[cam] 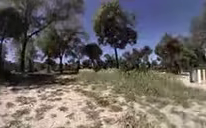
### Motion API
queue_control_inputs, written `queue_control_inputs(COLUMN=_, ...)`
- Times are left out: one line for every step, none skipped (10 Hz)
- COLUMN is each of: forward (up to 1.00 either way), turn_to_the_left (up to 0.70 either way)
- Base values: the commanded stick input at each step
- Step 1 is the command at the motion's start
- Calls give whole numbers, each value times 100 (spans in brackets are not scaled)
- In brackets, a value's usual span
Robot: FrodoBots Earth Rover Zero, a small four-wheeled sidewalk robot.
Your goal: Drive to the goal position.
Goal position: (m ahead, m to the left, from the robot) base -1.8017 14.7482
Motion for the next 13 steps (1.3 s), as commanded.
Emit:
queue_control_inputs(forward=0, turn_to_the_left=-85)
queue_control_inputs(forward=0, turn_to_the_left=-85)
queue_control_inputs(forward=0, turn_to_the_left=-85)
queue_control_inputs(forward=0, turn_to_the_left=-85)
queue_control_inputs(forward=0, turn_to_the_left=-85)
queue_control_inputs(forward=0, turn_to_the_left=-85)
queue_control_inputs(forward=0, turn_to_the_left=-85)
queue_control_inputs(forward=0, turn_to_the_left=-85)
queue_control_inputs(forward=0, turn_to_the_left=-73)
queue_control_inputs(forward=0, turn_to_the_left=-13)
queue_control_inputs(forward=0, turn_to_the_left=0)
queue_control_inputs(forward=0, turn_to_the_left=0)
queue_control_inputs(forward=0, turn_to_the_left=0)
